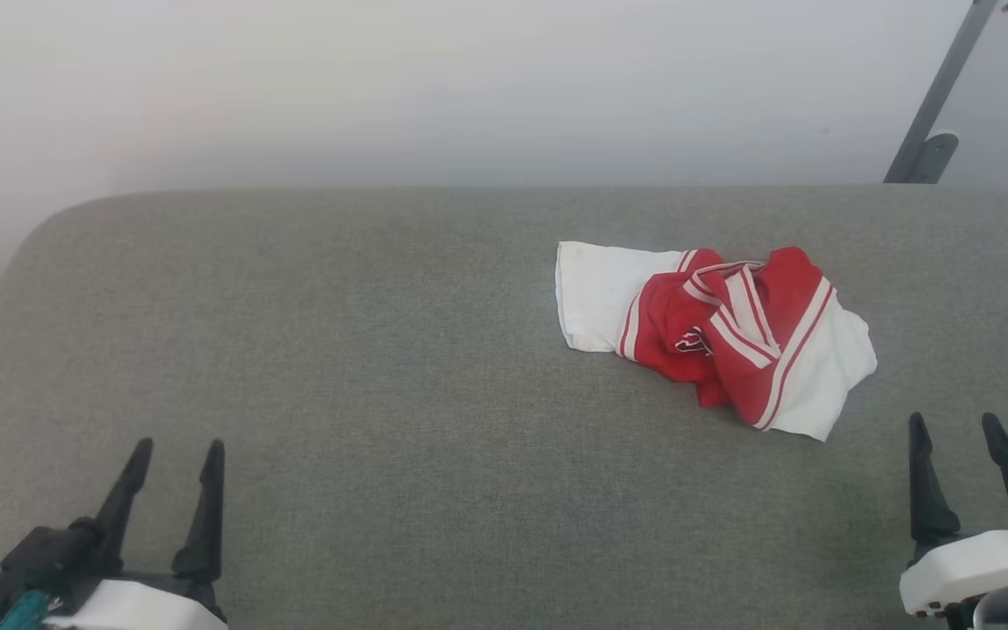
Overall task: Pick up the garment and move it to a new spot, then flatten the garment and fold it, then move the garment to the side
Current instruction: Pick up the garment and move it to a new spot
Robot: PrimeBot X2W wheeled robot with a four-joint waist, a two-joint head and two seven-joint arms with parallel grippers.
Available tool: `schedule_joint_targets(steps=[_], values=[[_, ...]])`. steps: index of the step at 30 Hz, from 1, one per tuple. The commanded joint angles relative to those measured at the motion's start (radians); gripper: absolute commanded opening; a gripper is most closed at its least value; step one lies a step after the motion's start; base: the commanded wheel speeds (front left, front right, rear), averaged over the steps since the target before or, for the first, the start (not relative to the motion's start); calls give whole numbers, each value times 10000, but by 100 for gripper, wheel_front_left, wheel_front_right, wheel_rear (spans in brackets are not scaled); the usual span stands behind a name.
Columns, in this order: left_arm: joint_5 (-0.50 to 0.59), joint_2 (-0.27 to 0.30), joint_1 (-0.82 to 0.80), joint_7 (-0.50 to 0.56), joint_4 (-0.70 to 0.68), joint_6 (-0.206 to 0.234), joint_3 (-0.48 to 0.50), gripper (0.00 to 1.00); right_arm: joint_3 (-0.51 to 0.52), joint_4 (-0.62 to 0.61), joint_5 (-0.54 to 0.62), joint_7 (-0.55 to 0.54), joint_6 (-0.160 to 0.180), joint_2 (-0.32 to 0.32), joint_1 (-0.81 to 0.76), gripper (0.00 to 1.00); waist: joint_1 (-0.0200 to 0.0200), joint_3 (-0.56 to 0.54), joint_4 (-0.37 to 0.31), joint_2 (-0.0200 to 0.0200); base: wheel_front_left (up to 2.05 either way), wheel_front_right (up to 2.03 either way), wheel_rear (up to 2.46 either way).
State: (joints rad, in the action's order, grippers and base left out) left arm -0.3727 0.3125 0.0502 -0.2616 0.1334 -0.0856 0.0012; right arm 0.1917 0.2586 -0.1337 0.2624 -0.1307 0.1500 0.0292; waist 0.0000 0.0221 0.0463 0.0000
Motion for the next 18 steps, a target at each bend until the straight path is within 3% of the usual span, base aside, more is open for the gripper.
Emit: schedule_joint_targets(steps=[1,10,18], values=[[216,-173,128,-46,-233,-72,212,100,-13,-119,-78,34,-1,-45,-57,100,0,-30,-30,0,0,0,0],[1578,-1028,692,-47,-722,-342,1044,100,-84,-280,-211,15,-1,-6,-85,100,0,-12,-171,0,0,0,0],[1782,-1392,695,-47,-663,-431,1280,100,-109,-164,-221,-7,-1,-28,94,100,0,122,-204,0,0,0,0]])
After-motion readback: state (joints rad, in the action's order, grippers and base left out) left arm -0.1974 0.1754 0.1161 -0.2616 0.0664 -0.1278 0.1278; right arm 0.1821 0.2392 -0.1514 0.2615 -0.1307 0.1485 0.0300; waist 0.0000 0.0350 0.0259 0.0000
